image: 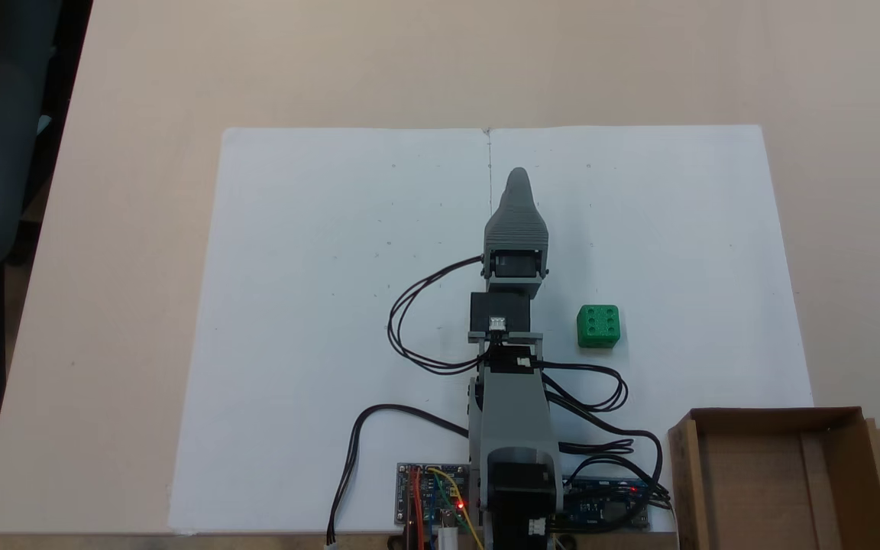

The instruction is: Grasp a green dice and put it in the bin.

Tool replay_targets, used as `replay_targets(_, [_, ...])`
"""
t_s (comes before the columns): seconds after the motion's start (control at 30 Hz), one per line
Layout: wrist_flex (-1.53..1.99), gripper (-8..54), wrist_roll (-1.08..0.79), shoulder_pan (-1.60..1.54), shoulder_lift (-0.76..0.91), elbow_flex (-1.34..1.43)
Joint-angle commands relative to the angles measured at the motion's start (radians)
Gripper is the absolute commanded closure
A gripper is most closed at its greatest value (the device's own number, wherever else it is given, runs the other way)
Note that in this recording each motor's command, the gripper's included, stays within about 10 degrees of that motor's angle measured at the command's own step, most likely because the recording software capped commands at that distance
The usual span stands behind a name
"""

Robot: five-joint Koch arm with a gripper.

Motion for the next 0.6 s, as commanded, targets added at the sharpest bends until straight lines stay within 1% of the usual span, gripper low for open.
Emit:
replay_targets(0.0, [0.135,3.3,-0.048,-0.009,0.110,-0.067])
replay_targets(0.3, [0.716,3.3,-0.040,-0.029,0.114,-0.334])
replay_targets(0.47, [0.959,3.2,-0.038,-0.018,0.115,-0.420])
replay_targets(0.57, [1.080,1.9,-0.037,-0.002,0.115,-0.474])
